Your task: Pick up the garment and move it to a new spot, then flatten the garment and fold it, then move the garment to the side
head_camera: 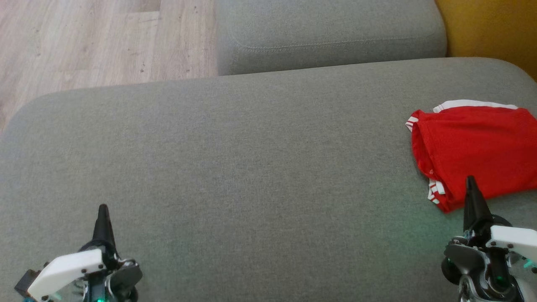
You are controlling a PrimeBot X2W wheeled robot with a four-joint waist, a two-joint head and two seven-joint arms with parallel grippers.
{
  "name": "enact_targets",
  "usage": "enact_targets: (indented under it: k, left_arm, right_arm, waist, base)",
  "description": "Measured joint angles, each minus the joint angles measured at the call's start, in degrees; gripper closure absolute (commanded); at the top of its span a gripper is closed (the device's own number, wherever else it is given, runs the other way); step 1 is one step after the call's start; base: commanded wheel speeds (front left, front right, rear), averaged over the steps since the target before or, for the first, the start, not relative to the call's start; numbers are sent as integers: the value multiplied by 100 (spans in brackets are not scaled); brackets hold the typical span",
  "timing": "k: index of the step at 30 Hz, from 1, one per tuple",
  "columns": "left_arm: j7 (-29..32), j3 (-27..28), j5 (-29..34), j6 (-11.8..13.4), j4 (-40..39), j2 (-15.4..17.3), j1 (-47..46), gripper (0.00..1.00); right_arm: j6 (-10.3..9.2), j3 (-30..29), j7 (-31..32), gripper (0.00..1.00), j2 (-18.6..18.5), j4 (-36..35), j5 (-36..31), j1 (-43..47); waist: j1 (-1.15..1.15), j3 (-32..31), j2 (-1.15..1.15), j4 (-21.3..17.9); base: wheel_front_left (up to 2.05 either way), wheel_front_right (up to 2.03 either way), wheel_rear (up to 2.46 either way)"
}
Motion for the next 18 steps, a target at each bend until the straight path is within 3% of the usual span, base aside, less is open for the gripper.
enact_targets:
  k: [18]
  left_arm:
    - [49, 86, 1, 0, 0, -36, 0, 100]
  right_arm:
    - [0, -15, 2, 100, 1, 0, -1, 0]
  waist:
    - [0, -1, 0, 0]
  base:
    - [0, 0, 0]
